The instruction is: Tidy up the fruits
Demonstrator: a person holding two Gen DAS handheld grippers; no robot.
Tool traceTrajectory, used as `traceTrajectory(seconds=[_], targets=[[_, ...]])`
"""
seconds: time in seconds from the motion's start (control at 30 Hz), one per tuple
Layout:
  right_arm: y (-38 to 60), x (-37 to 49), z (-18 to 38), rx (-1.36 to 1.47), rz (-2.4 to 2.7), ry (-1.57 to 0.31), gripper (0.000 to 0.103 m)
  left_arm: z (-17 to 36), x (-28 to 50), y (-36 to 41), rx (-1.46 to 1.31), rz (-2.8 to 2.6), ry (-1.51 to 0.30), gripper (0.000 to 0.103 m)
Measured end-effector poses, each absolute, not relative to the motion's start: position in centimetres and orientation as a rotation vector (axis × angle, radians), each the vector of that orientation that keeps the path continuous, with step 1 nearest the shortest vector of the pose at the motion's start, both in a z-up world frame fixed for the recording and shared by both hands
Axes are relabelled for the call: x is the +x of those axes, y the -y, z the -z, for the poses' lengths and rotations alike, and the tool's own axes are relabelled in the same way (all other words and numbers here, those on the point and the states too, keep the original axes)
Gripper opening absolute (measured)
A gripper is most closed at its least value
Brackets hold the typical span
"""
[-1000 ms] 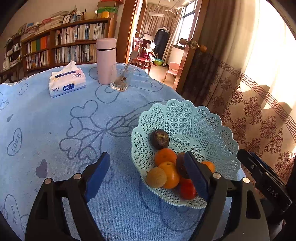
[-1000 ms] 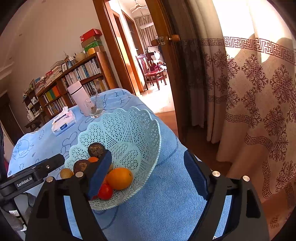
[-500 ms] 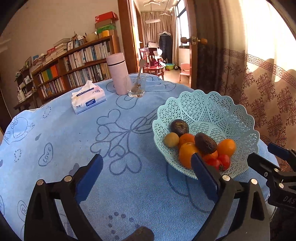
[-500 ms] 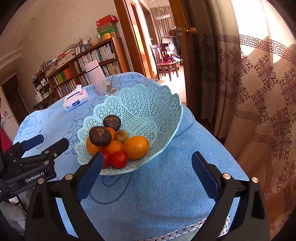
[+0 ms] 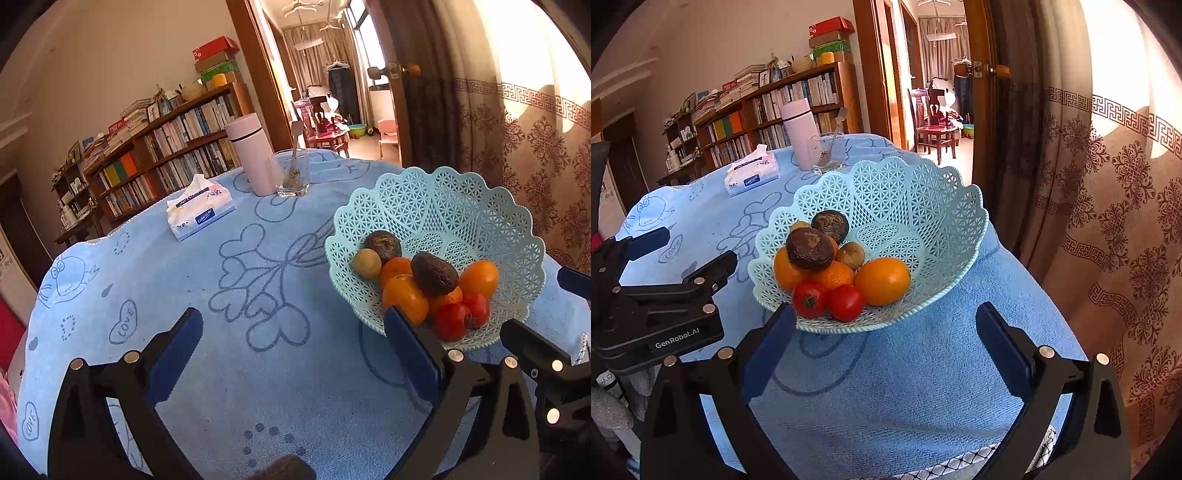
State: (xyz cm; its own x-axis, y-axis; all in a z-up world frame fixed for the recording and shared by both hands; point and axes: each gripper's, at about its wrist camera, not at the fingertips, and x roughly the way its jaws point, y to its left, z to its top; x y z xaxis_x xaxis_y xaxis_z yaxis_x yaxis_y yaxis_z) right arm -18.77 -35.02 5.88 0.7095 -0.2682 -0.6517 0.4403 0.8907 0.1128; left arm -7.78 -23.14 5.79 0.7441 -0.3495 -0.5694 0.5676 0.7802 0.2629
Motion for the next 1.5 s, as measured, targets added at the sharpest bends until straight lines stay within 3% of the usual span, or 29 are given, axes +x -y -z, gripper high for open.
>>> traceTrajectory(seconds=[0.97, 1.5], targets=[[35.1, -18.5, -5.1, 0.274, 0.41, -0.695, 0.099, -5.2, -8.7, 23.4, 0.504, 0.503, -0.496, 0.098], [30.7, -18.1, -6.0, 0.226, 0.305, -0.73, 0.099, -3.7, -6.9, 15.0, 0.417, 0.315, -0.628, 0.098]])
